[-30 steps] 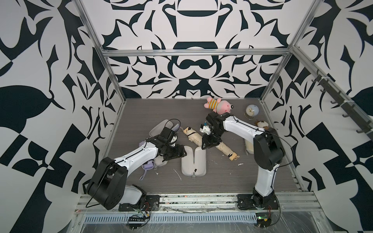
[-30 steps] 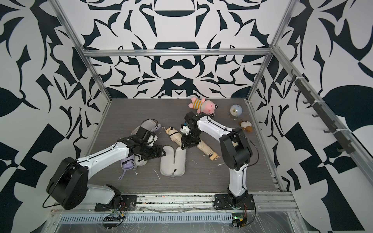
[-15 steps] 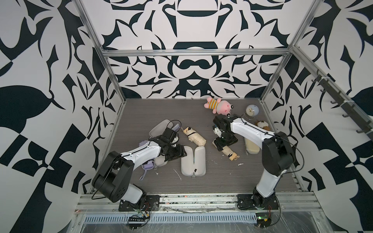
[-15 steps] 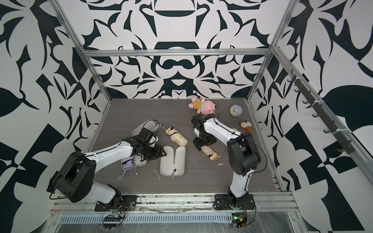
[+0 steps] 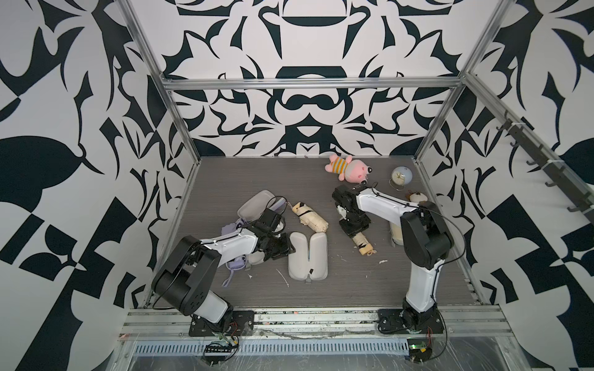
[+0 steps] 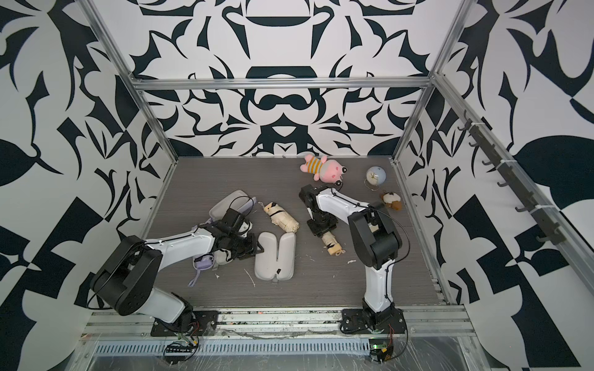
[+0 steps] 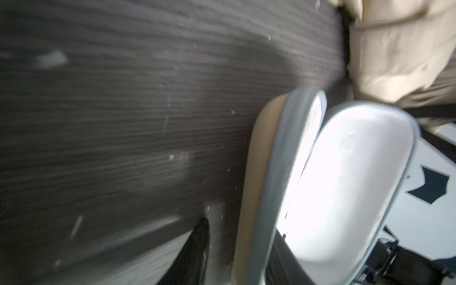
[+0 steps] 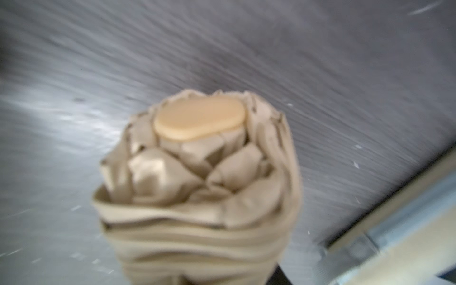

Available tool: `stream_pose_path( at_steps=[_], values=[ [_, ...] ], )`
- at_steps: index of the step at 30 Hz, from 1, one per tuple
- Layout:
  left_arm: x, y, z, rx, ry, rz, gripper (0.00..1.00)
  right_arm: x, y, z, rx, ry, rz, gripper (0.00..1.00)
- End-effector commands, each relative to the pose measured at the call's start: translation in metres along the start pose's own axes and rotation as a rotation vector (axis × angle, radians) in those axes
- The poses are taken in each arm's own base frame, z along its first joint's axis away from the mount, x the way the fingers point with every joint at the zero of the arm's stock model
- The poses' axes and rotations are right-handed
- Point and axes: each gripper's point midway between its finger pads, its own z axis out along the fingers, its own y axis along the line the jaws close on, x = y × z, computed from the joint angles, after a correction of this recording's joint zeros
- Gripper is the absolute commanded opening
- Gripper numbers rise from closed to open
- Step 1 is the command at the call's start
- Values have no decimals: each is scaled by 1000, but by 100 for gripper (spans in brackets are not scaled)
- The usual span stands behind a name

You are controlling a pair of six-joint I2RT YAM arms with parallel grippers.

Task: Put umbrellas into zippered umbrella sleeves
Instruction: Pick up the umbrella from the center of the board, then place the umbrella in the umbrella sleeve.

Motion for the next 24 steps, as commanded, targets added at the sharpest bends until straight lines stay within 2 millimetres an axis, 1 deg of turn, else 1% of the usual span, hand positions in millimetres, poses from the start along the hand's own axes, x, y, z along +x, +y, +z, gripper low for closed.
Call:
stream_pose_path(
  at_steps=[1,2,4,7,8,9,11,12,13,14,15,17,19,22,24],
  values=[
    [6,-10,-2,38,-14,-48,29,-10,14,-79,-78,-213,169,13],
    [6,-10,-3,38,-24,-57,27,-13,25,-95,-130,-265,213,10],
    [4,-13,-7,42,-46,-65,26,-18,49,-118,-231,-347,279,4],
    [3,-17,-11,46,-67,-79,22,-31,94,-144,-423,-463,347,0],
    [4,-17,-11,45,-68,-83,21,-36,111,-152,-507,-500,366,0],
    [5,-18,-11,46,-68,-85,21,-41,123,-158,-573,-526,385,0],
    [7,-18,-9,41,-65,-89,20,-49,143,-161,-656,-571,422,0],
    [8,-19,-8,40,-64,-88,19,-51,148,-156,-667,-575,438,0],
    [9,-19,-7,41,-59,-88,19,-51,152,-146,-662,-568,446,0],
    [11,-20,-6,39,-53,-87,18,-50,154,-134,-645,-554,446,0],
    [11,-21,-5,38,-54,-86,18,-48,151,-122,-612,-536,456,0],
    [13,-21,-5,34,-53,-89,15,-35,143,-96,-531,-506,442,0],
    [14,-20,-6,32,-58,-103,11,-20,136,-77,-467,-462,419,0],
    [16,-20,-9,21,-72,-130,0,4,132,-51,-402,-380,383,0],
    [18,-24,-11,18,-84,-123,0,19,128,-37,-345,-331,362,0]
  ],
)
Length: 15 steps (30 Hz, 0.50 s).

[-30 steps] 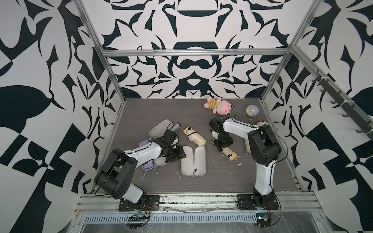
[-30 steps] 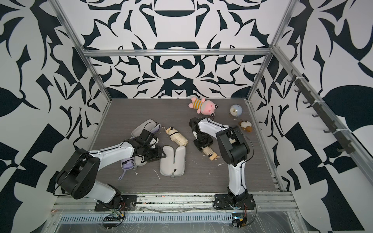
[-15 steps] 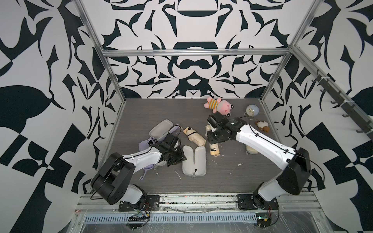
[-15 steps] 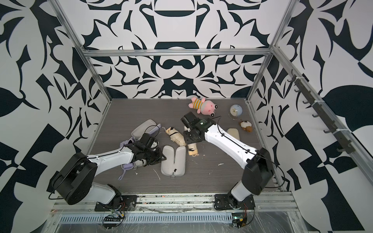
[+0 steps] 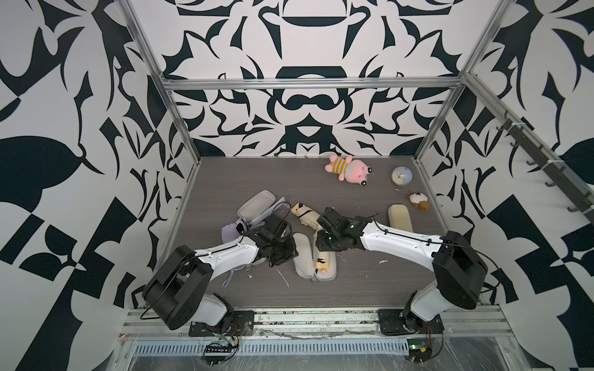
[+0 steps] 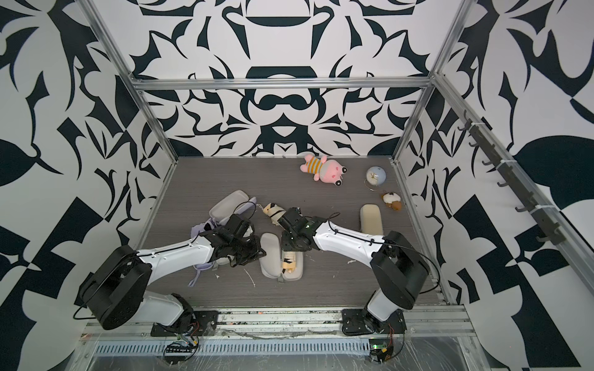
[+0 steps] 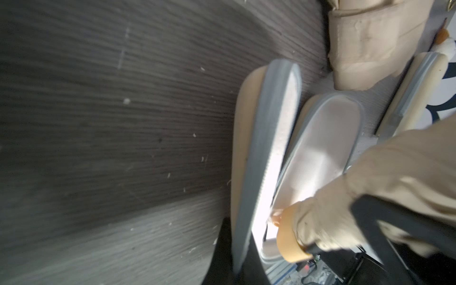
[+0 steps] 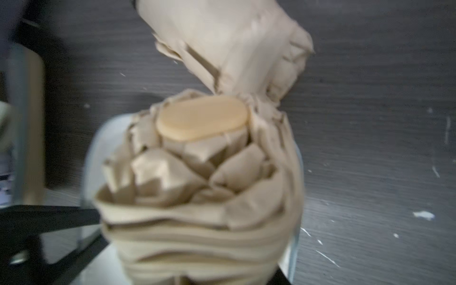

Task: Put umbrellas into zippered umbrella sleeves
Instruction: Place the umbrella in the umbrella sleeve.

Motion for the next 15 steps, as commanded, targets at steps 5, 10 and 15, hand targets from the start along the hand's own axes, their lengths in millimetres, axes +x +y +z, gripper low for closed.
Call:
stream_pose_path(
  at_steps=[5,10,15],
  values=[
    [4,-6,-11,-45,-93,10,0,15,-12,-7,98,24,-71,0],
    [3,-20,-22,-44,-181,25,0,25,-14,-18,250,71,-72,0],
    [5,-27,-27,-39,-227,15,0,39,-4,-8,248,85,-30,0]
  ],
)
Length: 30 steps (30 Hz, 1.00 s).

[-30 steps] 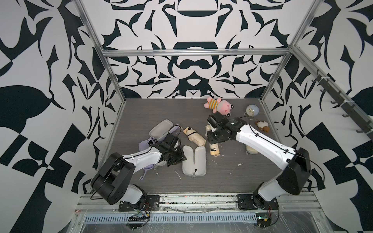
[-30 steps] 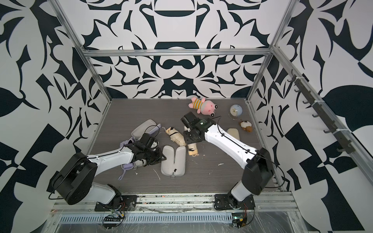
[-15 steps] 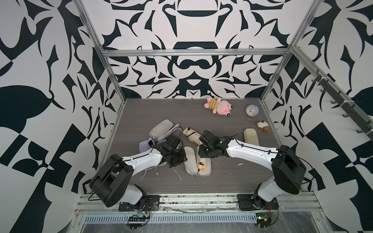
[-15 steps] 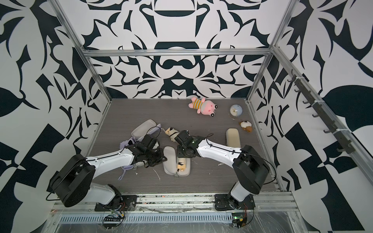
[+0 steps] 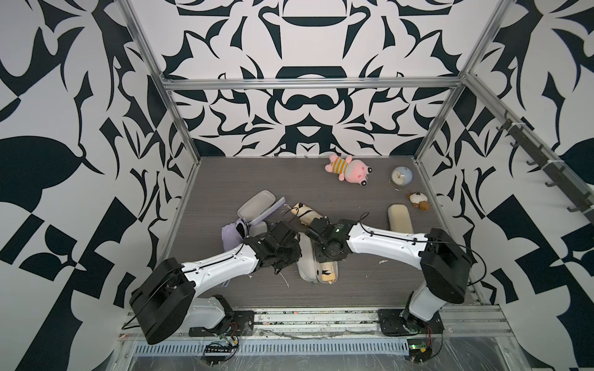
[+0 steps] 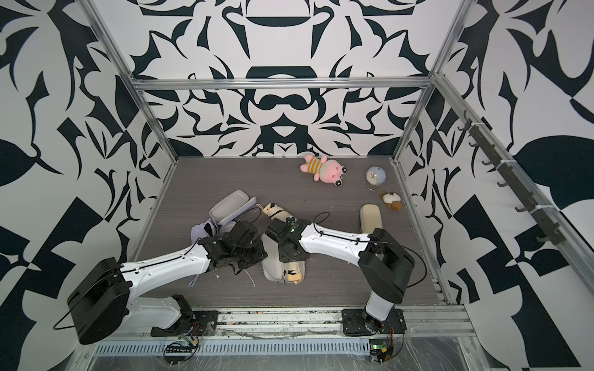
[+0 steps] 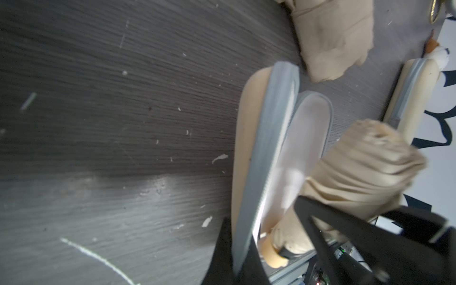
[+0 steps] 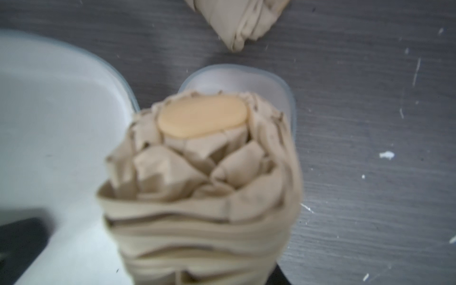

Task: Put umbrellas into zippered umbrella sleeves
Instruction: Place the umbrella in the umbrella sleeve.

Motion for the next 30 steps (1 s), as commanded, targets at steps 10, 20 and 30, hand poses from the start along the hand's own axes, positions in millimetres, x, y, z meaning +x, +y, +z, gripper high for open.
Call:
stream_pose_path(
  at_steps=[10,20,30],
  values=[
    [-9,-13,-12,3,-54,11,0,-9,10,1,-51,-12,62,45],
    [-2,-19,-3,19,-10,32,0,-27,9,-21,-105,-11,26,66],
    [-3,-25,-7,39,-11,43,0,-32,2,14,-62,-10,33,31]
  ],
)
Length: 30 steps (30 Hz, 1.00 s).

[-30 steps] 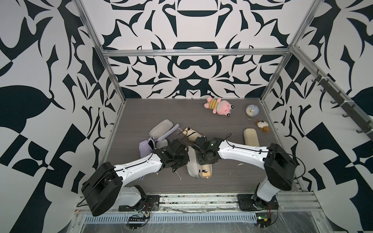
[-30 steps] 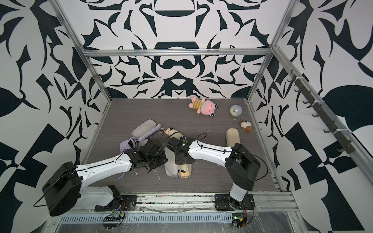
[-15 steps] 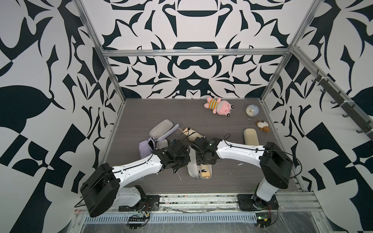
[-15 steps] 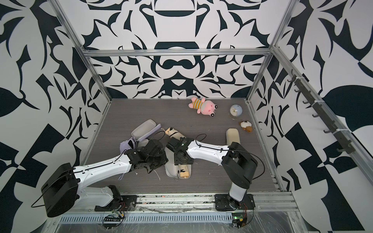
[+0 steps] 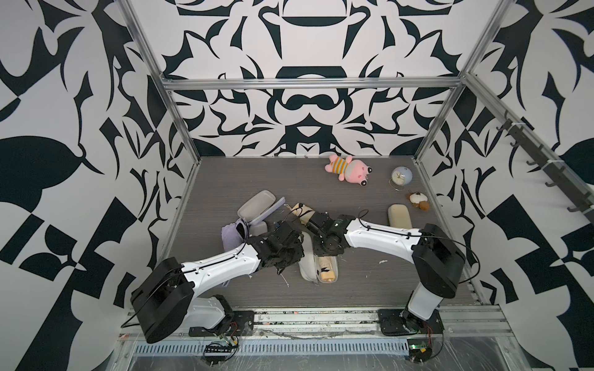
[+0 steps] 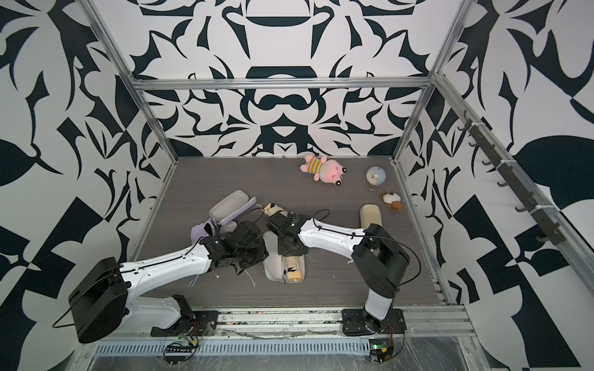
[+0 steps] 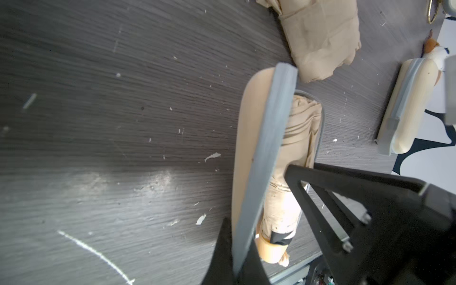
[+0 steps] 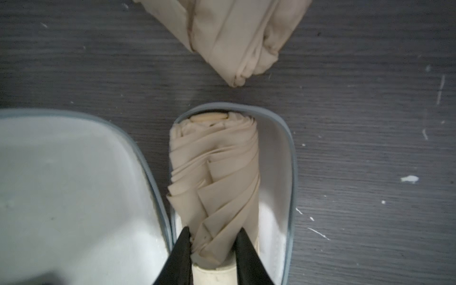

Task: Put umbrellas into zippered umbrella sleeves
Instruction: Place the umbrella in the umbrella sleeve, then close the umbrella sleeve at the center of the board.

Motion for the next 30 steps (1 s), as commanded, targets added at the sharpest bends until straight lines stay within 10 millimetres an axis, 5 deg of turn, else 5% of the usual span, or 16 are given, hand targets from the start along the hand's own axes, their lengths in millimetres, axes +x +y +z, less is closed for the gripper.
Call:
stream_pose_path(
  at_steps=[1,5,8,11,17,24,30],
  values=[
    [-3,-21,-7,63,0,25,3,-7,10,-8,-62,-8,-53,37],
    [0,-27,-7,98,20,30,37,-11,10,-50,-231,-14,-71,61],
    [2,-36,-9,179,22,37,63,1,-15,-55,-341,39,-13,66],
    [4,-59,-12,312,36,60,78,9,-39,-58,-466,55,64,71],
    [12,-98,-6,432,129,131,78,8,-55,-73,-681,-1,154,99],
    [25,-82,27,354,226,146,67,7,-57,-77,-775,-43,181,99],
    [24,-70,40,313,233,136,46,27,-53,-40,-640,66,98,99]
  ],
)
